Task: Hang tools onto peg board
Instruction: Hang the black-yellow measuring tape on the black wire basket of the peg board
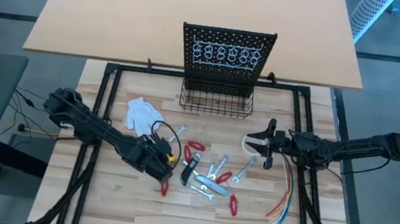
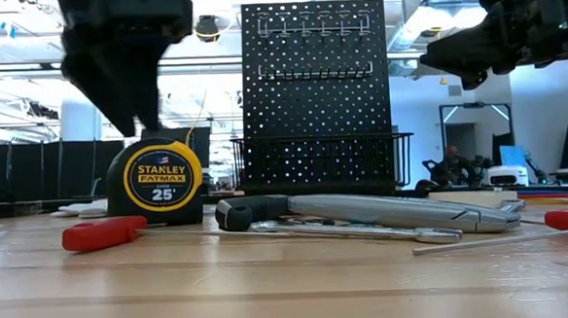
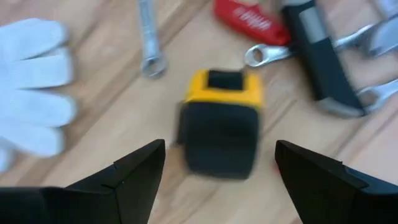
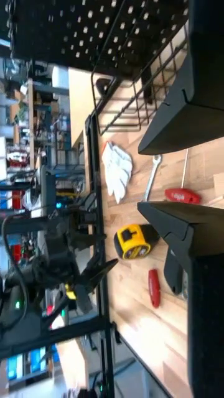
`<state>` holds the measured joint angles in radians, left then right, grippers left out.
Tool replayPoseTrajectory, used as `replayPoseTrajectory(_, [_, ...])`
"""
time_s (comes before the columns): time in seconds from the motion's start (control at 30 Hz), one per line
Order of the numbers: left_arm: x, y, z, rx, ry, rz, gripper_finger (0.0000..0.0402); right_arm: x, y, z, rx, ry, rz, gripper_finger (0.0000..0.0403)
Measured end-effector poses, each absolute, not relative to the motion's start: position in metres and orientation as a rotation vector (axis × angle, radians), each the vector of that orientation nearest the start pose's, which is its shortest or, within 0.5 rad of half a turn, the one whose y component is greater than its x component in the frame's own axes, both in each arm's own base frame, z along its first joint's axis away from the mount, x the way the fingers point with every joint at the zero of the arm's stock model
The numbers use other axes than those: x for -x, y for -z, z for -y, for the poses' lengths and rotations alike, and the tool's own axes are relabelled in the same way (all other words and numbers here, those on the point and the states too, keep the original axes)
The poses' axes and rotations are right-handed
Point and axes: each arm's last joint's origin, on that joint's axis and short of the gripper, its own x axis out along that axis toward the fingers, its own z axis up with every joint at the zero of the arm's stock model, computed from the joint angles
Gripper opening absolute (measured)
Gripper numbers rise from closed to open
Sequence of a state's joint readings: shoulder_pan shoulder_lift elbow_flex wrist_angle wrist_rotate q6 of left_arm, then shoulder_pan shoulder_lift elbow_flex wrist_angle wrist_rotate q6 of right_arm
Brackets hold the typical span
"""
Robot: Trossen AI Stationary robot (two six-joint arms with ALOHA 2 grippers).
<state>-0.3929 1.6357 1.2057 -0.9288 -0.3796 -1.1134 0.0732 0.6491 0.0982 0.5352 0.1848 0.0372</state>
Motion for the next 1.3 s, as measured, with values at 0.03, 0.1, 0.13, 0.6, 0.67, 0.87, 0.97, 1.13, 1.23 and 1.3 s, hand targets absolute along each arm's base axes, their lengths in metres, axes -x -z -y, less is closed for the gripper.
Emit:
replayPoseTrajectory(0.03, [-0.287,-0.225,0.106,0.464,-0.647,-1.060,0.0302,-0.146,-0.184,-0.006,-0.034,0.105,-0.018,0.0140])
replayPoseTrajectory(0.1, [-0.289,-0.223,0.103,0.483,-0.654,-1.046,0.0302,-0.147,-0.183,-0.008,-0.033,0.093,-0.029,0.0140])
replayPoseTrajectory(0.13, [-0.289,-0.221,0.102,0.489,-0.664,-1.047,0.0302,-0.147,-0.182,-0.009,-0.033,0.088,-0.031,0.0140])
replayPoseTrajectory(0.6, [-0.283,-0.203,0.099,0.510,-0.660,-1.091,0.0302,-0.147,-0.182,-0.013,-0.046,0.062,-0.037,0.0140])
replayPoseTrajectory(0.67, [-0.284,-0.203,0.099,0.503,-0.645,-1.086,0.0296,-0.147,-0.182,-0.013,-0.047,0.061,-0.037,0.0140])
replayPoseTrajectory(0.87, [-0.286,-0.204,0.100,0.466,-0.602,-1.084,0.0245,-0.147,-0.182,-0.013,-0.054,0.061,-0.037,0.0140])
replayPoseTrajectory(0.97, [-0.287,-0.204,0.100,0.427,-0.576,-1.091,0.0213,-0.147,-0.182,-0.013,-0.055,0.061,-0.037,0.0140])
replayPoseTrajectory(1.13, [-0.288,-0.204,0.098,0.375,-0.542,-1.106,0.0208,-0.147,-0.182,-0.013,-0.057,0.061,-0.037,0.0140])
replayPoseTrajectory(1.23, [-0.289,-0.207,0.097,0.346,-0.526,-1.109,0.0208,-0.147,-0.181,-0.013,-0.057,0.061,-0.037,0.0140])
replayPoseTrajectory(1.3, [-0.291,-0.212,0.097,0.324,-0.514,-1.108,0.0208,-0.147,-0.182,-0.013,-0.057,0.061,-0.037,0.0140])
